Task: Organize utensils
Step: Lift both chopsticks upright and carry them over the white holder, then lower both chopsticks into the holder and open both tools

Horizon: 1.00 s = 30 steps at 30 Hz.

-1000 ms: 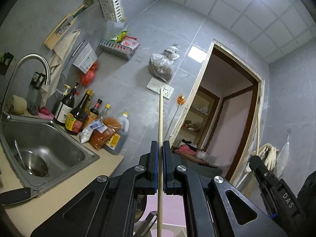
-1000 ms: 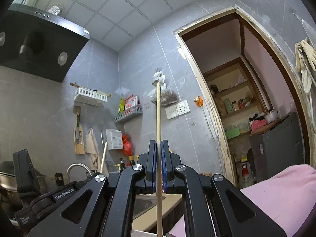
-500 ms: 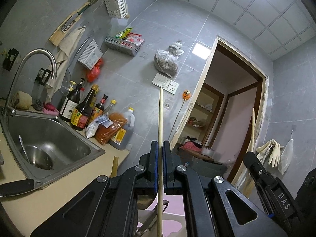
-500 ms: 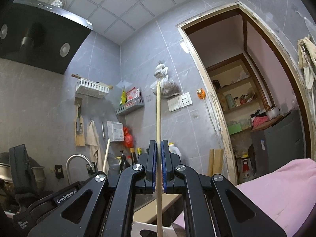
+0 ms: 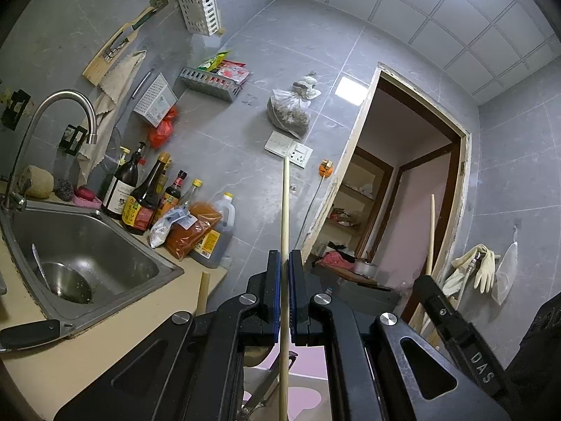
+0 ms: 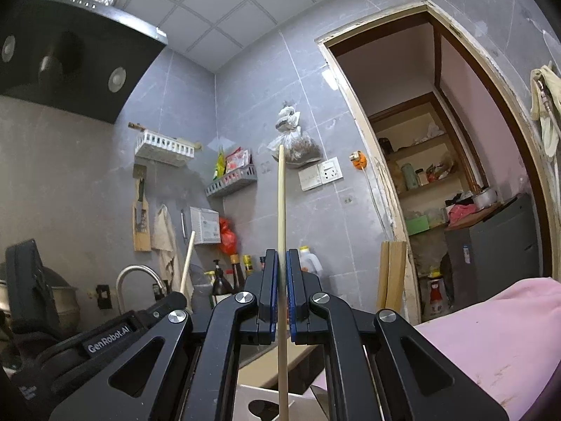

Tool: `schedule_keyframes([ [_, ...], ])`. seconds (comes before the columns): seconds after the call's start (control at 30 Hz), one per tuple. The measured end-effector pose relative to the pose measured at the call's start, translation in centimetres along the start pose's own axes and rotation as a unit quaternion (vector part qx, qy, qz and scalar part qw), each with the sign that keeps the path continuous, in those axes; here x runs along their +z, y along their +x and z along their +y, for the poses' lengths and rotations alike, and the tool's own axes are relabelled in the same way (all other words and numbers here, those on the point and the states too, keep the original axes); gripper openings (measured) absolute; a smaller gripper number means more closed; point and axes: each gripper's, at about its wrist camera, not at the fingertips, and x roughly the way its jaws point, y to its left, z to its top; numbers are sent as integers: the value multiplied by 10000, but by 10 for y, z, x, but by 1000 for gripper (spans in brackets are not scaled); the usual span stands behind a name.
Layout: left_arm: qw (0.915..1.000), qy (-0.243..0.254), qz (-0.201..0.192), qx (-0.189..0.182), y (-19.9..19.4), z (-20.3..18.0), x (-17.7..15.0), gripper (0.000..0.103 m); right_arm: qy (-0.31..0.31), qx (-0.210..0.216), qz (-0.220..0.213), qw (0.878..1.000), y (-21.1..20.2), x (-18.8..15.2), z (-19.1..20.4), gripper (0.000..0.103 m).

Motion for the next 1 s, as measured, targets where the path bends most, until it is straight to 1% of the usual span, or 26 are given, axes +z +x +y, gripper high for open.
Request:
schedule_keyframes([
  [0.27,9995,297,-67,46,-1,-9,-5,2,-249,-232,20,9994,-2,-6,5,3],
  [0.37,9989,458,-70,38,-2,-13,-8,2,-284,-251,26,9993,-5,-7,6,3],
  [0.57,9981,618,29,-44,0,-19,-14,2,-296,-261,23,9992,-9,-7,6,4],
  [1.0,9983,518,156,-224,-2,-14,-17,2,-345,-197,10,9992,-14,-6,7,5],
])
